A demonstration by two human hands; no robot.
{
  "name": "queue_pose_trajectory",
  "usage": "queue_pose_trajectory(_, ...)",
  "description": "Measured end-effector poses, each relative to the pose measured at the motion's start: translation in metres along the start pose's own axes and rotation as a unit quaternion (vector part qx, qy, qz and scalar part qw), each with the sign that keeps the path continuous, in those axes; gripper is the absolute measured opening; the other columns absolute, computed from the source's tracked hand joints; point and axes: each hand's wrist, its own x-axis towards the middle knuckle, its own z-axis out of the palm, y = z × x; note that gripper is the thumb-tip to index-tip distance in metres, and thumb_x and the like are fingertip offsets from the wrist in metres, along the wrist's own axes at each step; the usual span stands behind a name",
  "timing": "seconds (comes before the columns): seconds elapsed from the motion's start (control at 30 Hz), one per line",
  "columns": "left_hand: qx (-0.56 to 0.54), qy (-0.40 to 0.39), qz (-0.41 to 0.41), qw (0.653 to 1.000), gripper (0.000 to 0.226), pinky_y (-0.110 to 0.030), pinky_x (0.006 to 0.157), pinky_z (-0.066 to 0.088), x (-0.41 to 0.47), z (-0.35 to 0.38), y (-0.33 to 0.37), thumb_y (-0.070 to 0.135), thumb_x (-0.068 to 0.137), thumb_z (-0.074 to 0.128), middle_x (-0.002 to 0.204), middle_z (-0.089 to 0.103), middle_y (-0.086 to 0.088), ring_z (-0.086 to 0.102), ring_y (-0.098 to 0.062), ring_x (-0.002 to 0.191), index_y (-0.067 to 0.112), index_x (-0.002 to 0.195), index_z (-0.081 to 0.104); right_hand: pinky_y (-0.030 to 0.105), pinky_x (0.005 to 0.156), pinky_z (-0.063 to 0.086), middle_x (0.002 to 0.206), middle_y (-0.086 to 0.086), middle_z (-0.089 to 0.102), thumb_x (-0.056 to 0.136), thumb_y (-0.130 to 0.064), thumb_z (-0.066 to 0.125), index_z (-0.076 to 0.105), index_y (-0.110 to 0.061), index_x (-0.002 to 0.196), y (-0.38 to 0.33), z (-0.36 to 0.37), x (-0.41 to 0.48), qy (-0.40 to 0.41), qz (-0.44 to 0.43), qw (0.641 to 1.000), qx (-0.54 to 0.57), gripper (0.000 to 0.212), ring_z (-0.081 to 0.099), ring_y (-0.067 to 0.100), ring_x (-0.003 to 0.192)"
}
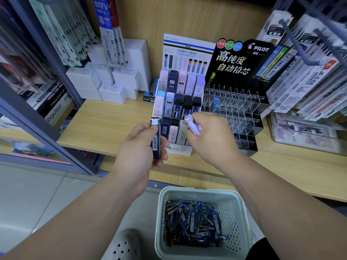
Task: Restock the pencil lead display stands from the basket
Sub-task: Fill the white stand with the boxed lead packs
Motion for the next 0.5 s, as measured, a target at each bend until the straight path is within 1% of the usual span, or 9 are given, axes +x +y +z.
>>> queue_pose_trajectory(0.03,0.002,-0.001,0.000,1.000,0.017,-0.029,0.050,0.031,0.000,0.000,0.000,0.019,0.104,0.045,0.068,0.061,-0.008,0.047,-0.022,0.049,0.015,0.091,0.055,0.012,0.054,0.030,0.058,-0.013,0.035,0.085,-0.009,0.069,0.041,-0.023,0.061,-0.001,0.001,-0.001,0.001,0.008,1.000,0.003,0.040,0.039,0.001,0.055)
queue_pose_trajectory(0.13,0.001,-0.001,-0.002,1.000,0.017,-0.030,0.051,0.032,0.000,0.000,0.000,0.020,0.104,0.046,0.068,0.062,-0.008,0.047,-0.022,0.051,0.015,0.091,0.056,0.015,0.054,0.028,0.061,-0.015,0.033,0.084,-0.008,0.069,0.028,-0.033,0.059,-0.002,0.004,-0.002,0.008,-0.009,1.000,0.003,0.054,0.039,0.002,0.056)
queue_pose_trajectory(0.2,0.005,-0.002,-0.005,1.000,0.018,-0.030,0.051,0.032,-0.001,-0.001,0.000,0.020,0.103,0.047,0.069,0.063,-0.008,0.048,-0.022,0.051,0.015,0.089,0.056,0.028,0.054,0.033,0.067,-0.013,0.034,0.082,-0.007,0.068,0.025,-0.035,0.060,-0.002,0.007,-0.002,-0.006,-0.016,1.000,-0.004,0.057,0.043,0.013,0.059)
queue_pose_trajectory(0.27,0.012,-0.004,-0.006,1.000,0.017,-0.031,0.051,0.033,-0.001,0.000,0.000,0.020,0.103,0.049,0.070,0.064,-0.008,0.050,-0.022,0.052,0.015,0.090,0.058,0.034,0.056,0.040,0.072,-0.008,0.039,0.081,-0.008,0.069,0.027,-0.035,0.058,-0.002,0.008,-0.002,-0.020,-0.009,0.999,-0.024,0.055,0.048,0.023,0.062)
queue_pose_trajectory(0.33,0.029,-0.003,-0.002,1.000,0.013,-0.031,0.052,0.034,0.000,0.000,0.000,0.022,0.102,0.052,0.071,0.067,-0.007,0.052,-0.021,0.052,0.016,0.092,0.059,0.035,0.060,0.046,0.074,-0.005,0.046,0.082,-0.013,0.071,0.041,-0.029,0.058,-0.002,0.004,-0.001,-0.030,0.004,0.999,-0.037,0.042,0.053,0.020,0.064)
queue_pose_trajectory(0.4,0.055,-0.008,0.009,0.998,0.011,-0.030,0.052,0.035,0.002,0.002,0.001,0.023,0.100,0.057,0.073,0.068,-0.005,0.050,-0.018,0.052,0.019,0.090,0.061,0.026,0.062,0.047,0.069,-0.011,0.054,0.087,-0.014,0.072,0.060,-0.014,0.068,-0.005,-0.006,0.001,-0.023,0.062,0.997,0.050,0.023,0.056,0.004,0.064)
queue_pose_trajectory(0.43,0.067,-0.012,0.018,0.997,0.011,-0.029,0.052,0.035,0.002,0.004,0.001,0.023,0.099,0.059,0.073,0.068,-0.004,0.048,-0.017,0.052,0.020,0.088,0.062,0.017,0.059,0.045,0.066,-0.014,0.057,0.089,-0.015,0.073,0.067,-0.010,0.075,-0.007,-0.013,0.003,-0.016,0.112,0.986,0.123,0.016,0.057,-0.001,0.061)
queue_pose_trajectory(0.47,0.078,-0.016,0.030,0.996,0.012,-0.028,0.051,0.034,0.002,0.007,0.002,0.022,0.098,0.060,0.073,0.067,-0.003,0.044,-0.015,0.051,0.020,0.086,0.063,0.014,0.055,0.043,0.063,-0.015,0.060,0.090,-0.017,0.074,0.071,-0.010,0.081,-0.010,-0.020,0.005,-0.015,0.161,0.966,0.202,0.012,0.055,-0.002,0.056)
queue_pose_trajectory(0.5,0.087,-0.020,0.044,0.995,0.012,-0.026,0.052,0.033,0.002,0.011,0.002,0.020,0.097,0.061,0.071,0.065,-0.002,0.041,-0.014,0.051,0.019,0.085,0.064,0.016,0.051,0.043,0.062,-0.013,0.062,0.091,-0.019,0.074,0.073,-0.013,0.083,-0.013,-0.026,0.006,-0.022,0.200,0.940,0.277,0.009,0.052,0.001,0.051)
